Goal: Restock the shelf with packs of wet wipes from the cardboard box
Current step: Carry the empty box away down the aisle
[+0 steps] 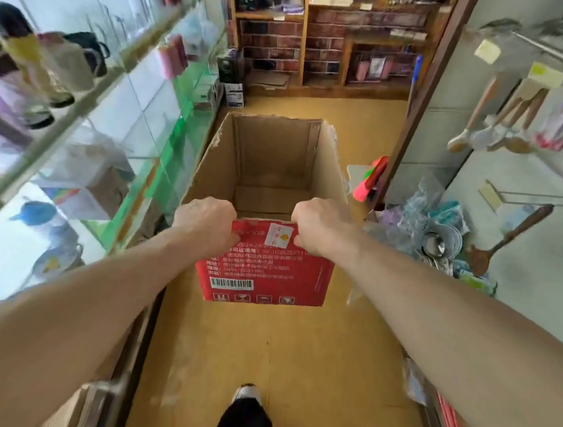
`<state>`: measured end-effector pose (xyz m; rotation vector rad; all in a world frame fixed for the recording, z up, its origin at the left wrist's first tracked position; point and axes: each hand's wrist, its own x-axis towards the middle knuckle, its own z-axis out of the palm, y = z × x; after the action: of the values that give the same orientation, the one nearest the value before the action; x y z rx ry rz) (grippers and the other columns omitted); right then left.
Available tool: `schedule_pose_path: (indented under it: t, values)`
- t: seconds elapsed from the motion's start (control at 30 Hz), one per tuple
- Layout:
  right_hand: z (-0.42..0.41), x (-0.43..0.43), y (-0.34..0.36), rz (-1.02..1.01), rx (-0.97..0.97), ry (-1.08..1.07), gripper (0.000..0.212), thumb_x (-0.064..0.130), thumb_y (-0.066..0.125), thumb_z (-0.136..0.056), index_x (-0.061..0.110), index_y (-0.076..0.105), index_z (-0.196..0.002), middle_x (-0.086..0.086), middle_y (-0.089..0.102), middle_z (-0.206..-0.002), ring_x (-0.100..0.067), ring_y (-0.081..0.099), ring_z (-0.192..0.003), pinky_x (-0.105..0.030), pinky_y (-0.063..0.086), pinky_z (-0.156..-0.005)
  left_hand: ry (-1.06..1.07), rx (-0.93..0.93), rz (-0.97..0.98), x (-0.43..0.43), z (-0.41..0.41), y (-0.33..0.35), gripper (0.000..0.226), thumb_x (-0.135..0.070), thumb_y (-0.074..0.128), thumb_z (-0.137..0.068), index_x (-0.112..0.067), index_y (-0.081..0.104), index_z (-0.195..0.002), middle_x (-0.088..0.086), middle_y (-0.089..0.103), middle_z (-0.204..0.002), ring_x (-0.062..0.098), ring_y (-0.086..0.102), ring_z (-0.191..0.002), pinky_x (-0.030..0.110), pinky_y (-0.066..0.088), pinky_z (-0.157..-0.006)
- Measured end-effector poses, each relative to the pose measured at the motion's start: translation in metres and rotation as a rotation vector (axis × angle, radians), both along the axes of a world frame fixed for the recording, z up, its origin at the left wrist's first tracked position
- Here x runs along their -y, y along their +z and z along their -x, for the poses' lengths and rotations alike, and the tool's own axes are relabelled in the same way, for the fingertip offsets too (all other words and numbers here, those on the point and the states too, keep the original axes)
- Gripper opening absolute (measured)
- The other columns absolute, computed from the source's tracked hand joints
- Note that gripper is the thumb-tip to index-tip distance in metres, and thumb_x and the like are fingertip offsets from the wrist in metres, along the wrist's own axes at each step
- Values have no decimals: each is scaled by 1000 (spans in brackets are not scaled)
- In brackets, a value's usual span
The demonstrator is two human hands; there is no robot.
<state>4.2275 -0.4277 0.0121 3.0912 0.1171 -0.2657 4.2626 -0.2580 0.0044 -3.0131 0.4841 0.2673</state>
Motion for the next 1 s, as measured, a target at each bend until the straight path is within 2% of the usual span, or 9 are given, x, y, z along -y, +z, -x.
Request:
schedule_pose_path:
  t: [0.2,0.3,0.4,0.47,0.63,0.77,0.87,1.0]
  values:
    - [-141,10,3,-40,32,-59,16,25,62,-90,21,48,-85,3,45,-71,-19,49,-73,-28,38,-61,-73,20,-43,10,-159,6,21,-41,57,-89,-23,56,-77,-7,56,-71,15,56,-69,29,40,-59]
    - [-197,16,2,-90,11,-110,17,31,61,-91,19,50,-88,3,45,-69,-18,51,-73,-29,39,-62,-101,19,-50,20,-225,5,25,-40,56,-89,-22,56,-72,-6,57,-67,13,58,-65,28,44,-58]
    - [-255,27,-5,-116,4,-149,20,36,61,-91,18,54,-93,2,51,-76,-15,53,-74,-27,45,-66,-124,16,-33,35,-289,-4,27,-42,56,-91,-23,56,-71,-7,60,-68,11,61,-65,29,54,-65]
    - [-296,38,-12,-118,-18,-175,21,37,61,-91,17,53,-94,2,51,-75,-14,53,-74,-27,46,-67,-142,-11,-20,46,-331,-11,28,-44,55,-92,-23,54,-74,-8,60,-69,9,61,-66,29,55,-68]
    - [-401,70,-28,-81,-38,-204,23,37,61,-90,18,49,-88,3,42,-66,-15,51,-73,-28,42,-66,-194,21,-44,79,-438,-29,27,-43,52,-93,-23,54,-76,-8,54,-66,7,51,-58,23,35,-49]
    - [-480,99,-34,-103,-46,-243,26,40,60,-91,17,47,-89,3,42,-66,-15,50,-72,-27,42,-67,-217,29,-64,111,-520,-37,24,-42,50,-95,-21,60,-85,-9,52,-67,9,51,-61,24,34,-52]
    - [-535,114,-39,-109,-73,-267,29,41,60,-90,16,46,-89,3,39,-65,-15,51,-72,-27,43,-68,-207,8,-52,129,-576,-45,27,-45,50,-95,-22,56,-81,-9,53,-67,8,50,-57,22,32,-49]
    - [-599,130,-46,-128,-97,-316,32,44,60,-88,16,46,-91,2,45,-71,-16,52,-73,-26,44,-70,-242,-10,-63,149,-644,-54,26,-44,50,-95,-23,53,-81,-9,53,-68,9,51,-60,24,38,-57]
